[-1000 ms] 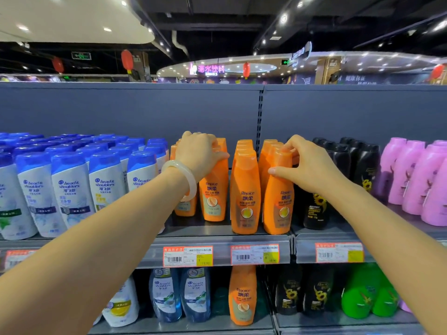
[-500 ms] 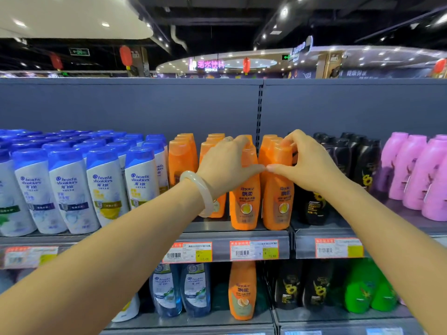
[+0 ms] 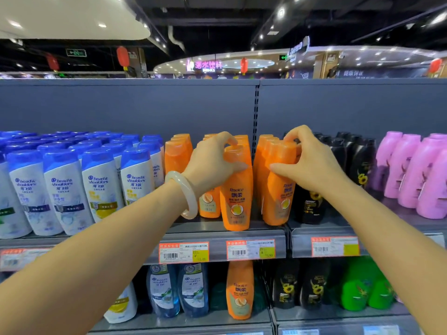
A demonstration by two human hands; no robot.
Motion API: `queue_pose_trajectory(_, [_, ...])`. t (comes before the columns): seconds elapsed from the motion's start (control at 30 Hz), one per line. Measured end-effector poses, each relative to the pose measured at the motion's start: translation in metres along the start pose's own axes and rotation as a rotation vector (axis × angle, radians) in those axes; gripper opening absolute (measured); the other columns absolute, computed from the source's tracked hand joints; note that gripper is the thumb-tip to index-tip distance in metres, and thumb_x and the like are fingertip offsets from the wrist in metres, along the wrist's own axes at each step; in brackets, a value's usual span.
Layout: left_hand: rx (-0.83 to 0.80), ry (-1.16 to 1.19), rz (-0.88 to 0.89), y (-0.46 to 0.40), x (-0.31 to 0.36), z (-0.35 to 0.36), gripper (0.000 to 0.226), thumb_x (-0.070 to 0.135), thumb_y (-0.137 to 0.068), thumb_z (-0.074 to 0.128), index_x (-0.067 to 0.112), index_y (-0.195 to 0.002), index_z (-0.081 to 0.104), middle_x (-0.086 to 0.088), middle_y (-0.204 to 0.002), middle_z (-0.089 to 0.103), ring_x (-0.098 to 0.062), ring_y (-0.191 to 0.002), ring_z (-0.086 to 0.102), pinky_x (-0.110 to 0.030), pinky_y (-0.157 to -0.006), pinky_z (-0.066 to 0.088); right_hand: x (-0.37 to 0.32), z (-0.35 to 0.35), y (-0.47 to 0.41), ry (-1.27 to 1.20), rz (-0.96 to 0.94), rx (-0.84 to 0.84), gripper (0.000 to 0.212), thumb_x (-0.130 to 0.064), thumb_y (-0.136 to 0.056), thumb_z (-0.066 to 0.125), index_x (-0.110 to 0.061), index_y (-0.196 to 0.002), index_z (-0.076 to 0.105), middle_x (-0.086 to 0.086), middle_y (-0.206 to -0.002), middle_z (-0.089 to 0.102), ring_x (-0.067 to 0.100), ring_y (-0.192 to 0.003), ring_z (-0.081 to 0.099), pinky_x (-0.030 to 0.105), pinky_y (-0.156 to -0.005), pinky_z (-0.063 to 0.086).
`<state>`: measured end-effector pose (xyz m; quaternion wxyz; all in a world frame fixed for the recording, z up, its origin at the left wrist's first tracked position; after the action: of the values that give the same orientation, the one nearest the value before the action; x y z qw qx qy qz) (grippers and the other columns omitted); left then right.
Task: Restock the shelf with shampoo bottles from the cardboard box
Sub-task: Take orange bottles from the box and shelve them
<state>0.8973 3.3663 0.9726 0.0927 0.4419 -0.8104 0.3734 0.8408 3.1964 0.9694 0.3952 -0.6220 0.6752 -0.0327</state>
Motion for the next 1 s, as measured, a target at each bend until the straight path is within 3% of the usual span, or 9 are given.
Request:
queue_pose_trajectory(0.1, [0.004,-0.033,0.003,0.002,-0.003,-0.006,0.053,0.033,-0.076,0.073,0.021,-0.123,0.052,-0.006,-0.119,0.059,-0.024,-0.102,0.058,-0.027,-0.07,0.046,-0.006,-0.021,-0.004,-0.032,-0.016,0.081,0.052,-0.032,-0.072,0.073,-0.025,-0.112,0.041,-0.002,-0.107,0.054,0.024,-0.097,0.055,0.045,-0.082,0.05])
queue_pose_trajectory(0.33, [0.021,-0.068,-0.058,0.007,-0.022,-0.024,0.048,0.032,-0.077,0.072,0.021,-0.12,0.052,0.004,-0.1,0.05,-0.013,-0.083,0.05,-0.013,-0.051,0.033,-0.006,-0.048,-0.015,0.002,0.015,0.122,0.054,-0.04,-0.072,0.072,-0.024,-0.115,0.042,-0.001,-0.102,0.049,0.028,-0.097,0.054,0.046,-0.083,0.049])
queue_pose_trajectory(0.5, [0.047,-0.073,-0.111,0.007,-0.039,-0.032,0.05,0.033,-0.075,0.074,0.023,-0.12,0.053,-0.005,-0.121,0.058,-0.023,-0.101,0.059,-0.028,-0.068,0.044,-0.002,-0.061,-0.016,0.038,0.063,0.163,0.054,-0.04,-0.072,0.072,-0.025,-0.115,0.043,0.004,-0.109,0.053,0.034,-0.104,0.054,0.054,-0.088,0.046])
queue_pose_trajectory(0.67, [0.066,-0.052,-0.11,0.009,-0.037,-0.032,0.05,0.032,-0.076,0.073,0.022,-0.121,0.053,-0.006,-0.118,0.059,-0.022,-0.1,0.059,-0.027,-0.068,0.046,-0.008,-0.064,-0.016,0.035,0.046,0.156,0.053,-0.04,-0.072,0.072,-0.026,-0.114,0.044,-0.001,-0.101,0.048,0.032,-0.101,0.054,0.051,-0.086,0.048])
queue_pose_trajectory(0.8, [0.048,-0.037,-0.058,0.008,-0.02,-0.022,0.048,0.032,-0.078,0.071,0.023,-0.122,0.053,0.003,-0.101,0.057,-0.012,-0.083,0.053,-0.015,-0.054,0.039,-0.011,-0.055,-0.015,-0.009,0.046,0.117,0.052,-0.042,-0.07,0.072,-0.028,-0.111,0.044,-0.001,-0.102,0.049,0.03,-0.1,0.054,0.052,-0.087,0.048])
queue_pose_trajectory(0.93, [0.041,0.01,-0.008,0.003,-0.003,-0.002,0.048,0.033,-0.079,0.071,0.021,-0.121,0.053,-0.003,-0.115,0.061,-0.02,-0.095,0.06,-0.03,-0.072,0.051,-0.015,-0.039,-0.012,0.004,0.02,0.047,0.05,-0.04,-0.073,0.071,-0.027,-0.112,0.042,-0.002,-0.101,0.05,0.026,-0.096,0.055,0.048,-0.084,0.05])
queue_pose_trajectory(1.0, [0.043,0.009,0.011,0.001,0.003,0.005,0.048,0.033,-0.08,0.07,0.02,-0.123,0.052,-0.004,-0.117,0.061,-0.016,-0.092,0.057,-0.03,-0.074,0.05,-0.015,-0.031,-0.009,0.012,0.016,0.017,0.048,-0.039,-0.074,0.07,-0.027,-0.112,0.042,-0.003,-0.1,0.05,0.025,-0.095,0.055,0.047,-0.082,0.051])
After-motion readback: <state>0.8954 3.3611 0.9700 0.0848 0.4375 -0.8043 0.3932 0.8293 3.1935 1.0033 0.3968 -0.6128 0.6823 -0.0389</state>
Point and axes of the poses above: each hand's wrist, its own y-axis away from the middle knuckle, its own z-axis out of the palm, x = y × z, the point moved 6 cm from there along -y, towards the middle knuckle
